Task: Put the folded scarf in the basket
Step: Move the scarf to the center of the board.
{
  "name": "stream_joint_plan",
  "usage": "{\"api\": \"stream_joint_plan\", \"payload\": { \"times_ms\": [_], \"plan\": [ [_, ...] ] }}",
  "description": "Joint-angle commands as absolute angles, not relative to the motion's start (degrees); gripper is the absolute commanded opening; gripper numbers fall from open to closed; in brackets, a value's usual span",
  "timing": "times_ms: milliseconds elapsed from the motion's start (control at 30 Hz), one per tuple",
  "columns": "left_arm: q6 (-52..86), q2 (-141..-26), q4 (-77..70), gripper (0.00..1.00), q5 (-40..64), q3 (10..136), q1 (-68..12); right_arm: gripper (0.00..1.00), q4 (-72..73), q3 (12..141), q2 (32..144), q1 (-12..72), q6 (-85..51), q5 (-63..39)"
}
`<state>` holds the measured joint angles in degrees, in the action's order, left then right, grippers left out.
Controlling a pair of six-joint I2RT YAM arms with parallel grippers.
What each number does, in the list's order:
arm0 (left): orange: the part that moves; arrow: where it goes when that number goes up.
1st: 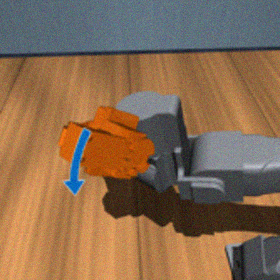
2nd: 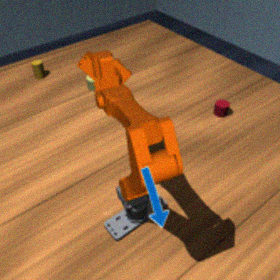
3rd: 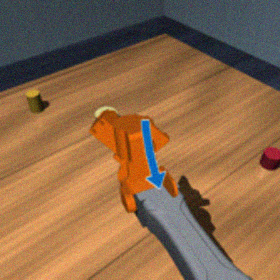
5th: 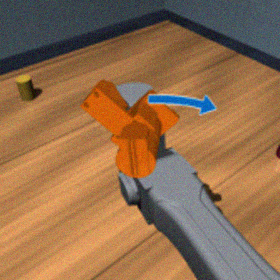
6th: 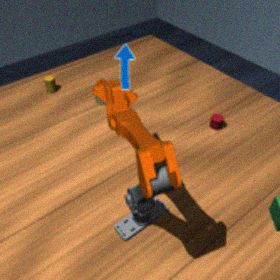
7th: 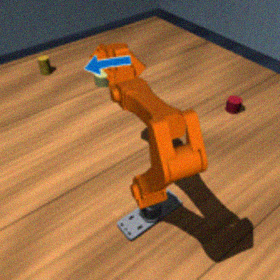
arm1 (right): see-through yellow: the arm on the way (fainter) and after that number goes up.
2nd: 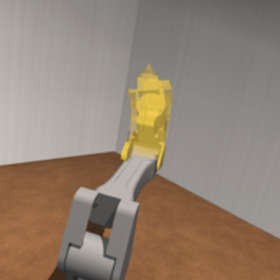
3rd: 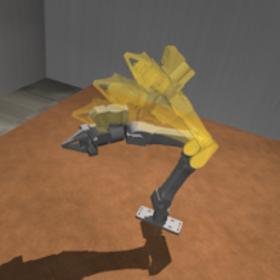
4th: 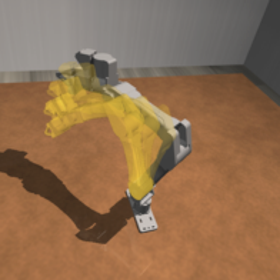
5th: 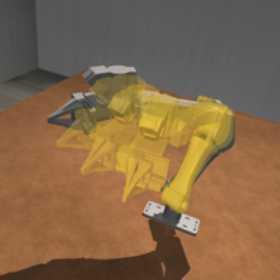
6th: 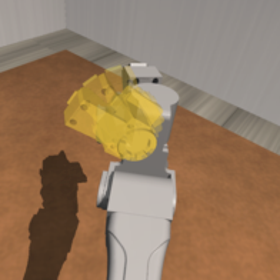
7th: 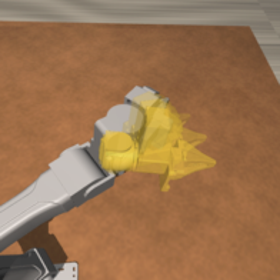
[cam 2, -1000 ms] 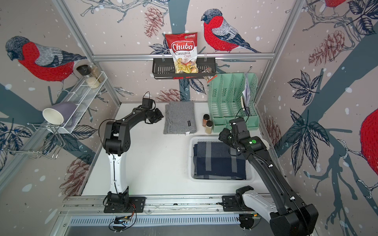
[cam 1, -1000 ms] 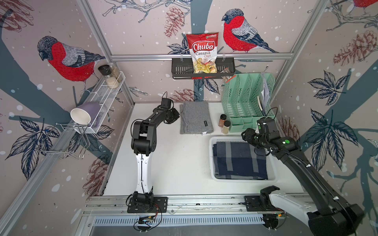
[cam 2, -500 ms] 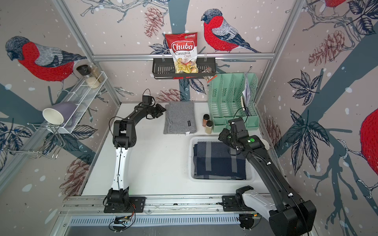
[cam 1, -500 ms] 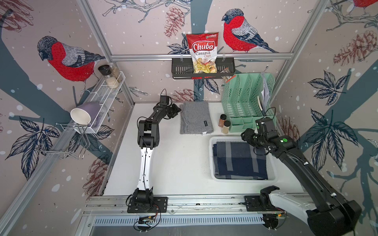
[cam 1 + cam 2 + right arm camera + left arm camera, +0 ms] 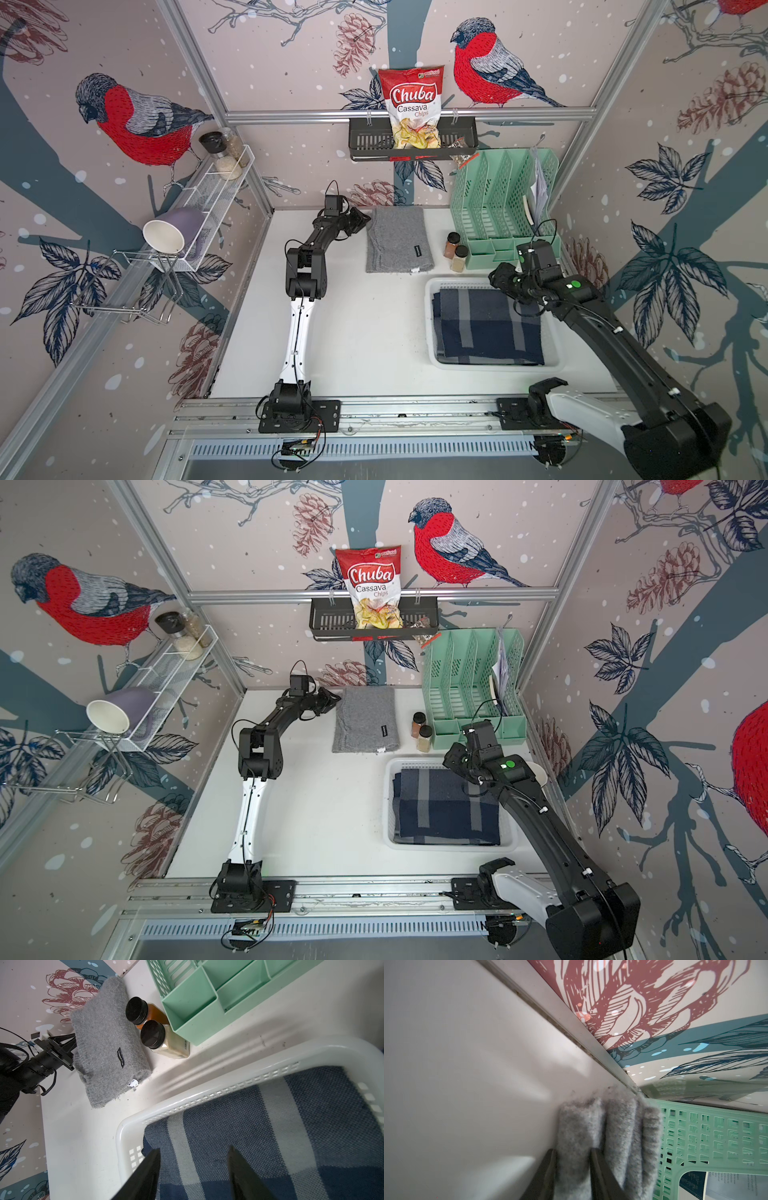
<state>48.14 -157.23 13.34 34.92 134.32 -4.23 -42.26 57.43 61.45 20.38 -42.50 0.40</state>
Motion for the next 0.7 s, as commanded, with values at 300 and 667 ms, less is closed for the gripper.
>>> {"api": "stream_joint_plan", "payload": {
  "times_ms": [300, 667],
  "plan": [
    [51.62, -151.92, 13.4, 0.0, 29.4, 123.51, -3.01, 0.56, -40.23, 56.78, 62.91, 21.89, -43.94, 0.09],
    [56.62, -135.58, 1.0, 0.0, 23.47, 97.01, -0.42, 0.56, -39.53, 56.65, 63.06, 22.94, -43.6, -1.14]
  ]
}}
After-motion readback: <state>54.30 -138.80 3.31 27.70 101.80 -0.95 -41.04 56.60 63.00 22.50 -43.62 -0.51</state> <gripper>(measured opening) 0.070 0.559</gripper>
